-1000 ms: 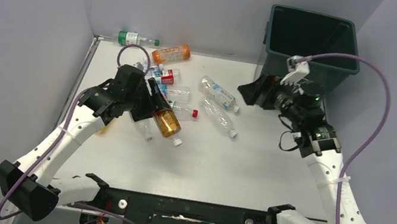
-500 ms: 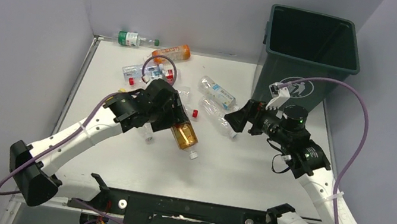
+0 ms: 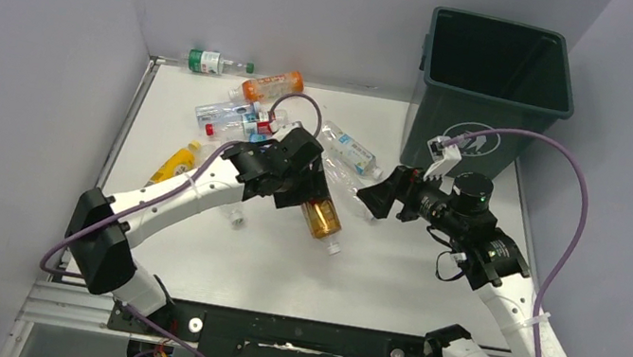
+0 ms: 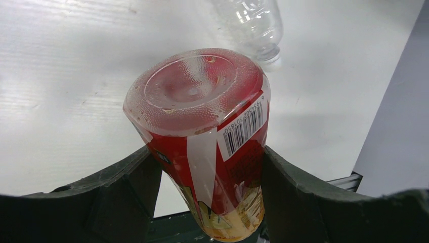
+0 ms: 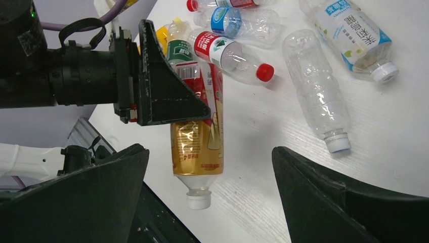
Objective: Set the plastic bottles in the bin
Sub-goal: Pick up the plastic bottle at the center of the board.
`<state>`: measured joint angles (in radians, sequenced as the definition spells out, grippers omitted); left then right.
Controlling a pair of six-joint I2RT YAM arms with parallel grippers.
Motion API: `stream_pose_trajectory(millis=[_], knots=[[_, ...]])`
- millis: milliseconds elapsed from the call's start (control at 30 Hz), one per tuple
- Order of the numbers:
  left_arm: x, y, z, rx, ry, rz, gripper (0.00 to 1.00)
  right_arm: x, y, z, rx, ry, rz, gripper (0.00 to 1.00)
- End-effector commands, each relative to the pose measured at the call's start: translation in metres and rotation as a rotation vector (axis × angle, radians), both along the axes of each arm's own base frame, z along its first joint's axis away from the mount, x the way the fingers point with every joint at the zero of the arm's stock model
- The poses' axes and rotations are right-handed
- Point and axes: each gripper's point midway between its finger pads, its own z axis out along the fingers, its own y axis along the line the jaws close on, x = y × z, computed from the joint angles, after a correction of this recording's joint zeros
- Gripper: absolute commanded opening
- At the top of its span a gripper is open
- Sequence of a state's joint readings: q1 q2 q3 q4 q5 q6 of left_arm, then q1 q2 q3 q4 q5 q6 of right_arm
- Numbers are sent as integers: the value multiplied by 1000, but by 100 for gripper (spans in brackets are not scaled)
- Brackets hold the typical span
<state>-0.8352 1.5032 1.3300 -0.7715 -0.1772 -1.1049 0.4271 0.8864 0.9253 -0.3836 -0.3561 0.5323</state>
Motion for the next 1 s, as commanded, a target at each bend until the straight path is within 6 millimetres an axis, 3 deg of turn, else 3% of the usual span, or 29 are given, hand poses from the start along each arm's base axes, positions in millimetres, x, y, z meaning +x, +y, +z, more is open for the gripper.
stream_pose_trajectory(millis=[0,200,433,733,967], knots=[[26,-34,39,-106,-121,-60,42,-7,4,4,18,-7,36,98],[32,-48,44,-163,-145,-100,42,-21,6,-9,39,39,66,96],[37,-41,55,-241,-160,-108,42,-34,8,-15,47,49,110,96],[39,-27,82,-359,-207,-125,42,-23,30,-36,36,98,138,97],[27,-27,95,-442,-241,-174,43,-20,57,-38,96,101,196,99]])
